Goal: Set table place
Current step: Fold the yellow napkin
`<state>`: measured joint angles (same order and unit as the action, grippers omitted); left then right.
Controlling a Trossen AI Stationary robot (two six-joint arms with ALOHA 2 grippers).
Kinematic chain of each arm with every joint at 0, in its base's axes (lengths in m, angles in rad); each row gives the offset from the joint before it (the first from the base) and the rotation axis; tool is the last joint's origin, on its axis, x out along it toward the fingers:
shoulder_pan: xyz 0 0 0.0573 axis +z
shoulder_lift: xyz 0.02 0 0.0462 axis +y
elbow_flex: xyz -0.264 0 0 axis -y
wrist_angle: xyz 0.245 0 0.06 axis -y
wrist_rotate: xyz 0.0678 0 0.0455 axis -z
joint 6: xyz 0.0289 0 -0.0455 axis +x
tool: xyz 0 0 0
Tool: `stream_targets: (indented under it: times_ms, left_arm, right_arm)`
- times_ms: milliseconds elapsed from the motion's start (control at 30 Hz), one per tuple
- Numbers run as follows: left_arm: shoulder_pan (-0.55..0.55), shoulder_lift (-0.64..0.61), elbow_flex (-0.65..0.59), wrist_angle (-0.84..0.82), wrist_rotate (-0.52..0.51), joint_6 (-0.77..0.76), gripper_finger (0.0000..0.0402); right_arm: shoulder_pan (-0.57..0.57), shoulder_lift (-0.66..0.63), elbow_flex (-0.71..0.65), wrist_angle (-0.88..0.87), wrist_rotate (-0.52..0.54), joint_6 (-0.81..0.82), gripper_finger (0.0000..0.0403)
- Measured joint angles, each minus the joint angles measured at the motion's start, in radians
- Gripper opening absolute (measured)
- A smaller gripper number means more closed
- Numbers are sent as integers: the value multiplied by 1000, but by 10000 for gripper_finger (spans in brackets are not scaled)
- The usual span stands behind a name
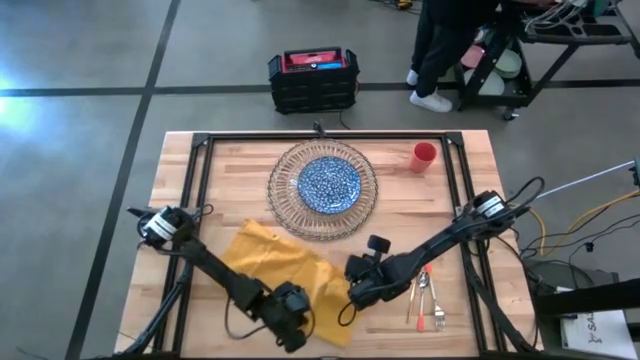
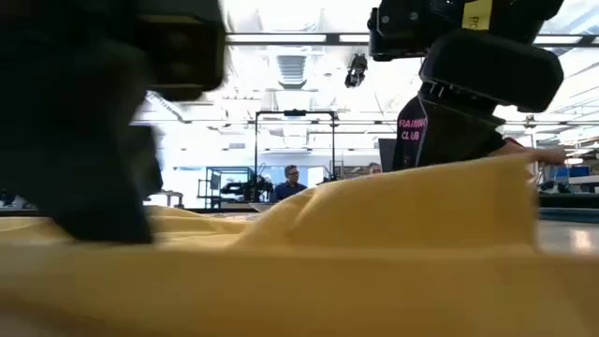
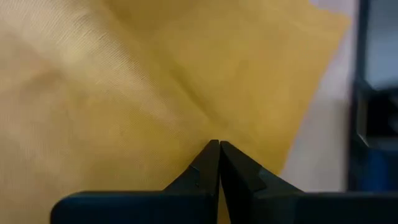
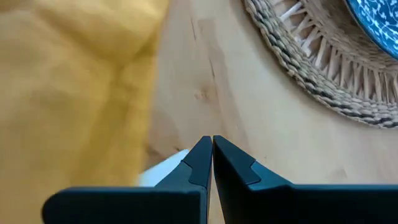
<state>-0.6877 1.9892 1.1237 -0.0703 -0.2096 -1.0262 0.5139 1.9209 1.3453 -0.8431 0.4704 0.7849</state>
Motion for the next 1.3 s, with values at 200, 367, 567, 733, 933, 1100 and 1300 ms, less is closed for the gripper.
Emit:
stream_targets:
  times_ms: [200,367,567,733,933,1100,1300]
  left_arm:
    - [-42,-9,-3,-17,-41,-20,0]
    - [-43,-18,-3,-98,-40,-28,0]
    - [-43,-18,-5,-205,-42,-42,0]
    - [-43,-21,-5,-264,-43,-42,0]
    - [-43,-25,-6,-284,-46,-60,0]
    - [-43,-31,-9,-274,-59,-60,0]
    - [-43,-41,-9,-272,-63,-58,0]
  right_arm:
    - [50,0,0,78,-70,-10,0]
    - [90,-1,-11,224,-148,-35,0]
    - [119,-1,-78,347,-179,-46,0]
    - [147,-1,-155,586,-198,-131,6]
    - [167,-1,-191,728,-167,-217,92]
    - [162,0,-229,715,-52,-207,190]
    - [154,0,-253,720,-49,-149,227]
